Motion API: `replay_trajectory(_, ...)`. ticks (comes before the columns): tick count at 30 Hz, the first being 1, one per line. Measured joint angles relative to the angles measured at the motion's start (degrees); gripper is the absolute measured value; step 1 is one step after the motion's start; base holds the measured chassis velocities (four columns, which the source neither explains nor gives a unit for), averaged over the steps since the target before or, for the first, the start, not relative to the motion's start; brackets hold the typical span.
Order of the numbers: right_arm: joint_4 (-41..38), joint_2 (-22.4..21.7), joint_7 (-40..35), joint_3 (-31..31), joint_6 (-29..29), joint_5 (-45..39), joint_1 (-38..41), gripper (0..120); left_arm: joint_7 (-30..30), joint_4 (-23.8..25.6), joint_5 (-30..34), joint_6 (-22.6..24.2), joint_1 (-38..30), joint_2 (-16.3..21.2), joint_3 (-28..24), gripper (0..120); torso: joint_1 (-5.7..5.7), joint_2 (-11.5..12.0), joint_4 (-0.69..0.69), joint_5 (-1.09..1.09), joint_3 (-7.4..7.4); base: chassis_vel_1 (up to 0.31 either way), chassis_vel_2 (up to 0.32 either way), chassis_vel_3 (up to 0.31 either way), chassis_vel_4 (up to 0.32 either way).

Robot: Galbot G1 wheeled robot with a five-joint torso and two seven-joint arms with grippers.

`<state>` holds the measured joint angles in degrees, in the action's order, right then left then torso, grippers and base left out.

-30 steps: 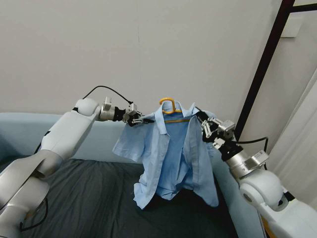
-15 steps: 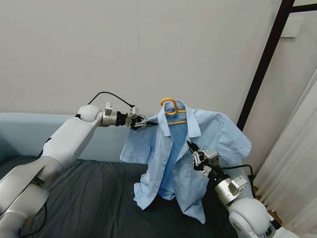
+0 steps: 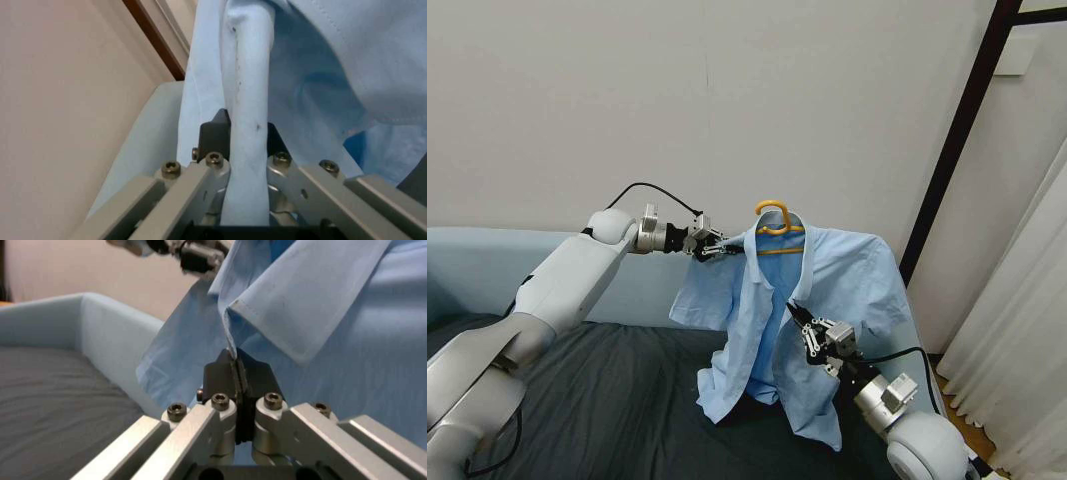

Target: Pick up the clothes from the sofa and hang them on the clothes hanger.

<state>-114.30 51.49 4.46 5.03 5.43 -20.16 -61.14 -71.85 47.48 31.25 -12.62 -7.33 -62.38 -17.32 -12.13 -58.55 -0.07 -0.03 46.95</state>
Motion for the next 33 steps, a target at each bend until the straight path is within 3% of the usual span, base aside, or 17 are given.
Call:
replay_trajectory(6,2.05,0.58,-3.78,-2.19,0.45,1.98,0.83,0,0.0,1.18,0.34,0.86,-0.2,0.51,-0.36,2,0.0,0.0,0.0,0.0,0.0,0.0,0.0,0.0,0.0)
replay_trajectory(11,2.55,-0.01,-6.28,-2.51,2.53,2.24,1.08,15,0.03,1.24,0.42,0.89,-0.27,0.88,-0.33,2,0.0,0.0,0.01,0.0,0.0,0.0,0.0,0.0,0.0)
replay_trajectory(14,1.2,-3.56,-5.4,-1.64,5.14,2.1,-1.56,30,-0.16,-0.65,0.34,0.03,-1.41,0.93,-0.26,2,0.0,0.0,-0.01,-0.01,0.0,0.0,0.0,0.0,0.0)
replay_trajectory(15,1.2,-3.56,-5.4,-1.64,5.14,2.1,-1.56,30,-0.16,-0.65,0.34,0.03,-1.41,0.93,-0.26,2,0.0,0.0,-0.01,-0.01,0.0,0.0,0.0,0.0,0.0)
replay_trajectory(19,-1.38,-7.96,5.23,2.12,10.09,-7.0,-4.92,48,-4.66,-4.94,0.36,-0.39,-5.07,0.95,-0.31,2,0.0,0.0,-0.02,0.0,0.0,0.0,0.0,0.0,0.0)
replay_trajectory(20,-1.38,-7.96,5.23,2.12,10.09,-7.0,-4.92,48,-4.66,-4.94,0.36,-0.39,-5.07,0.95,-0.31,2,0.0,0.0,-0.02,0.0,0.0,0.0,0.0,0.0,0.0)
replay_trajectory(22,-2.23,-8.89,9.87,4.13,12.36,-13.33,-3.95,59,-10.47,-6.78,-0.34,0.0,-7.01,1.37,-0.38,2,0.0,0.0,-0.02,0.01,0.0,0.0,0.0,0.0,0.0)
replay_trajectory(24,-2.46,-9.18,10.3,4.95,12.66,-15.38,-2.96,62,-13.09,-7.15,-0.77,0.61,-7.59,1.73,-0.42,2,0.0,0.0,0.0,0.01,0.0,0.0,0.0,0.0,0.0)
replay_trajectory(26,-2.59,-9.77,10.08,6.41,12.54,-18.3,-0.71,73,-15.78,-6.73,-0.95,1.91,-8.06,3.46,-1.44,2,0.0,0.0,0.02,0.0,0.0,0.0,0.0,0.0,0.0)
replay_trajectory(33,-2.62,-12.11,9.82,6.98,10.97,-22.35,3.73,96,-16.21,-6.55,-0.25,2.25,-7.69,5.85,-1.99,2,0.0,0.0,-0.01,-0.02,0.0,0.0,0.0,0.0,0.0)
